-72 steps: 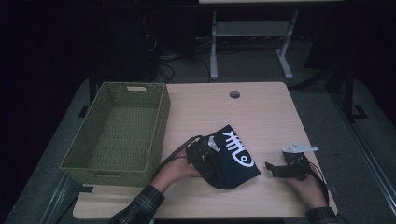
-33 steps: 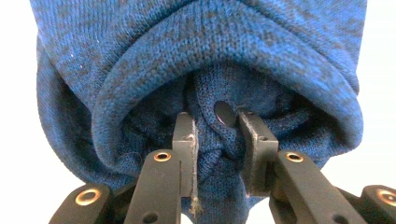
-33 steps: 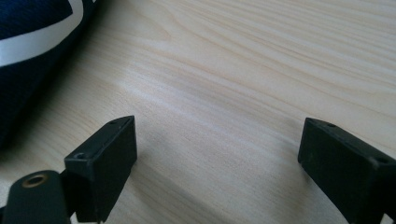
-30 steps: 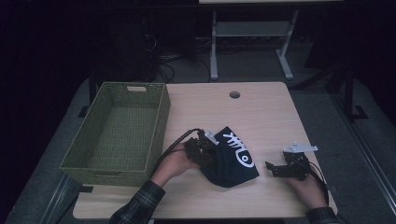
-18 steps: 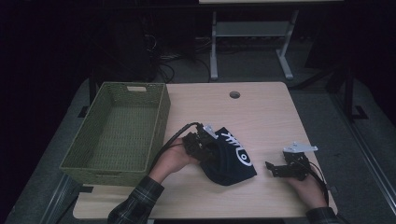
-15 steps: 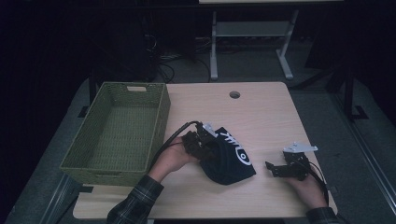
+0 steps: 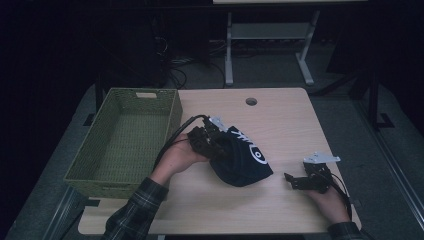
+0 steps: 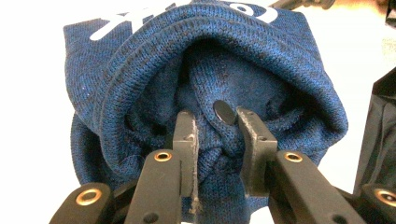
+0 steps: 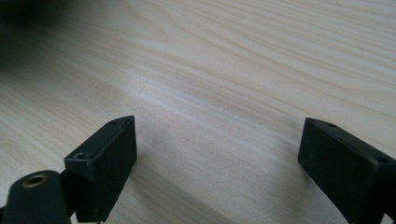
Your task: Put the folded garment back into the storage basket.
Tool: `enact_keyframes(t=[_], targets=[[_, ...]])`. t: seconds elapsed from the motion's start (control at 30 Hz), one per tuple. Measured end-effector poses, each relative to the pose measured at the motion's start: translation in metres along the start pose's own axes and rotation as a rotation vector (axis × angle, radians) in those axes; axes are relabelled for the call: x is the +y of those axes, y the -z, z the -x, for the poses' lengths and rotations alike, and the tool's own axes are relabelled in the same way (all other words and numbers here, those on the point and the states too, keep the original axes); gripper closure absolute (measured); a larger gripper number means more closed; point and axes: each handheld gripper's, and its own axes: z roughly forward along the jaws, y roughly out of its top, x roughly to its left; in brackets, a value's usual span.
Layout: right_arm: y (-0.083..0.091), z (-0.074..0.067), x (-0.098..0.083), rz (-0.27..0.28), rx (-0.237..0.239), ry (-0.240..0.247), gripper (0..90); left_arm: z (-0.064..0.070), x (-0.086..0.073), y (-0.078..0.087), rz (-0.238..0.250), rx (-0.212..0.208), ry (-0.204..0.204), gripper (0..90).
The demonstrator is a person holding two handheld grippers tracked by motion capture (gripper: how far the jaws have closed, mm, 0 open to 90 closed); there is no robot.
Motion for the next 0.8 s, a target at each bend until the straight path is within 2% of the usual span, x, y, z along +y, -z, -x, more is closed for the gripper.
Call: enact_keyframes(t=[0.17, 0.2, 0.23, 0.27, 0.3, 0.4, 0.77, 0.8], targets=[[0.000, 0.000, 0.000, 0.001, -0.002, 0.000, 11.3, -0.006, 0.004, 0.018, 0.016, 0.010, 0.006, 70.6], [0.000, 0.000, 0.000, 0.001, -0.001, 0.000, 11.3, -0.009, 0.006, 0.027, 0.012, 0.019, -0.001, 70.7], [0.000, 0.000, 0.000, 0.000, -0.002, 0.000, 11.3, -0.009, 0.006, 0.027, 0.012, 0.019, -0.001, 70.6], [0.000, 0.000, 0.000, 0.001, -0.001, 0.000, 11.3, -0.011, 0.007, 0.035, 0.020, 0.028, 0.008, 70.6], [0.000, 0.000, 0.000, 0.001, -0.001, 0.000, 11.3, -0.011, 0.007, 0.035, 0.020, 0.028, 0.008, 70.6], [0.000, 0.000, 0.000, 0.001, -0.002, 0.000, 11.3, -0.016, 0.007, 0.050, 0.032, 0.043, 0.023, 70.6], [0.000, 0.000, 0.000, 0.001, -0.002, 0.000, 11.3, -0.025, -0.003, 0.073, 0.056, 0.073, 0.058, 70.6], [0.000, 0.000, 0.000, 0.001, -0.002, 0.000, 11.3, -0.027, -0.006, 0.077, 0.064, 0.080, 0.071, 70.5]])
